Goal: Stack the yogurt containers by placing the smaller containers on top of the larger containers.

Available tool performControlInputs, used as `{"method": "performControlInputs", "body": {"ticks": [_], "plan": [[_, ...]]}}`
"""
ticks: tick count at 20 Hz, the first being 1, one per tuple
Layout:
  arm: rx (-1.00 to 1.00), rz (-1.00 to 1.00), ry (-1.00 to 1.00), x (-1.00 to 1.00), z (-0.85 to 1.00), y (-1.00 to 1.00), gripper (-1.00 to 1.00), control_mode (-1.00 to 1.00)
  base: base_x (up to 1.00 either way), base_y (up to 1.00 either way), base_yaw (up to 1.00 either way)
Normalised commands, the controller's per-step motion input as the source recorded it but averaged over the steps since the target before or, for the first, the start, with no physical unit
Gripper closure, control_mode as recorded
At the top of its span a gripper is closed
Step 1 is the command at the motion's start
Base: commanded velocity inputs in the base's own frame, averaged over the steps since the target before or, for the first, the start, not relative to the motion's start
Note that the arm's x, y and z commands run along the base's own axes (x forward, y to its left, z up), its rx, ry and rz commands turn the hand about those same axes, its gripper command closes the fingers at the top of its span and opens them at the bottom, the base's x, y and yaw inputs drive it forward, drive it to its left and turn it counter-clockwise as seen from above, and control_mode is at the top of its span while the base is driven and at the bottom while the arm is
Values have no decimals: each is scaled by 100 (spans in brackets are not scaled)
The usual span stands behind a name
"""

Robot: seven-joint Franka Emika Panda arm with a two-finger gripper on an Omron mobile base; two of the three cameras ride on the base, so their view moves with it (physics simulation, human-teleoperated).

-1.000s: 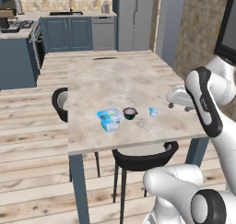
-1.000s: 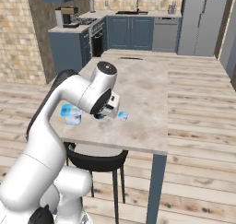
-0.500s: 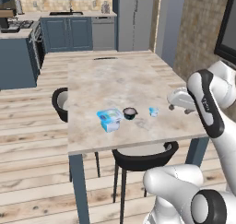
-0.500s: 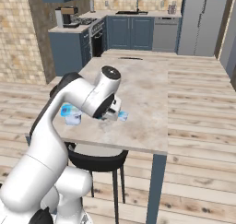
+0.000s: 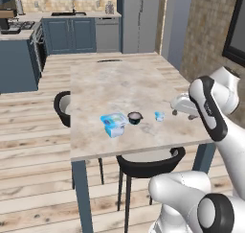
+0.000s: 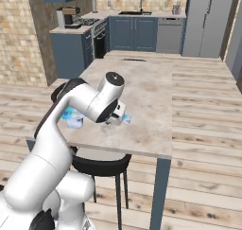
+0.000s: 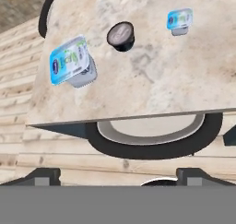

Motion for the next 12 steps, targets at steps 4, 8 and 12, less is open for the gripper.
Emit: {"method": "performControlInputs", "body": {"ticks": [4,8,12], "plan": [[1,0,0,42,-15,0,-100,-100,0,0,0],[4,0,0,37,-13,0,-100,-100,0,0,0],[10,0,0,20,-17,0,-100,-100,0,0,0]]}}
